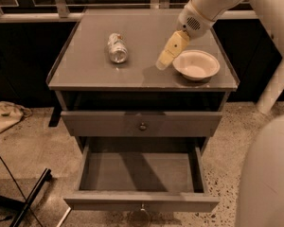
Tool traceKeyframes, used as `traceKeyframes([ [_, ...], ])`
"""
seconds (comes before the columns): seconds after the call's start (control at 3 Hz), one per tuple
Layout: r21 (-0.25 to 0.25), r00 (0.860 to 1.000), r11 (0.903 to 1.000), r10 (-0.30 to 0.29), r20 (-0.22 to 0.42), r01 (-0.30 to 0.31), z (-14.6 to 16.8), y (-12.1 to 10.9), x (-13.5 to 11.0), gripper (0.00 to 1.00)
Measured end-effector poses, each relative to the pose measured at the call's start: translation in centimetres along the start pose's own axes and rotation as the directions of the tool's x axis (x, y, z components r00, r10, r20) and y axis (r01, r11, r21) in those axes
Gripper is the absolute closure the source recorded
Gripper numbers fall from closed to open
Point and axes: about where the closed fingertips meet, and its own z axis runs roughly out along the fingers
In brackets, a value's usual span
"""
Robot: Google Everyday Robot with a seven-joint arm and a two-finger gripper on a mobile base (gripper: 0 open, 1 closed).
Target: Place 7up can into middle drawer
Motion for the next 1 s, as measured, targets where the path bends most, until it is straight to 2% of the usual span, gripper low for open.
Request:
traceKeyframes([
  [0.33,-0.078,0.999,0.9967,0.025,0.048,-0.021,5.4,-1.6,-3.8,0.00],
  [0.67,-0.088,0.995,0.9956,0.039,0.094,-0.031,8.9,-3.7,-6.4,0.00],
  [1.0,-0.038,0.989,0.9986,0.042,0.144,-0.037,11.1,-6.2,-9.9,0.00],
])
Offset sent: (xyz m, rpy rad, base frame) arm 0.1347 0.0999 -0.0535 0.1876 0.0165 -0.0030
